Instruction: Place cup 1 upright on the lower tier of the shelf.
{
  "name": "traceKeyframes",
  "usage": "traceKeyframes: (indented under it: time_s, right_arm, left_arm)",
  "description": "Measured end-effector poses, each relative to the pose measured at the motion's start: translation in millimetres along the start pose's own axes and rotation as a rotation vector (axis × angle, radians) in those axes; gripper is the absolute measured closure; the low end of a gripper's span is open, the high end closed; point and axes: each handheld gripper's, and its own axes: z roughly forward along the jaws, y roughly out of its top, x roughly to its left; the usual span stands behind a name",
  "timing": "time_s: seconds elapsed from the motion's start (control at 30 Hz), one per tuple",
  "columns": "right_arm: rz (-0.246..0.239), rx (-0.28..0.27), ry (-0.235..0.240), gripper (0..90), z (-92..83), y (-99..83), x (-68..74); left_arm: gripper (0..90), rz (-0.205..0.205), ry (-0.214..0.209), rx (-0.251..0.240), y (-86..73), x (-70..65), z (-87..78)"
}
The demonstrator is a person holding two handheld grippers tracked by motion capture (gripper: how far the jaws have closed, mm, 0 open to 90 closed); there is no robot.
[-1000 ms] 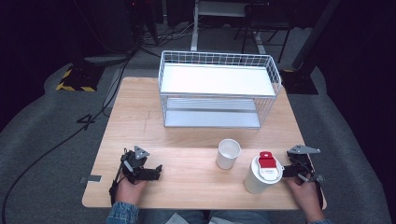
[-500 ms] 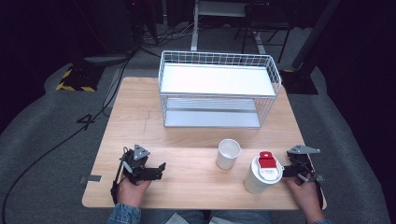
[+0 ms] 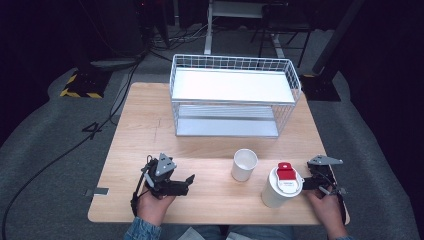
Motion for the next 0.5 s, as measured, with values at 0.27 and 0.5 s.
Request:
traceKeyframes:
  time_s: [0.27, 0.5]
  right_arm:
    - [0.001, 0.0, 0.002, 0.1, 0.0, 0.0, 0.0]
    - [0.0, 0.0, 0.001, 0.1, 0.0, 0.0, 0.0]
  left_arm:
    - [8.6, 0.047, -0.07, -0.037, 11.4, -14.5, 25.3]
    - [8.5, 0.072, -0.125, -0.045, 25.7, -28.9, 42.2]
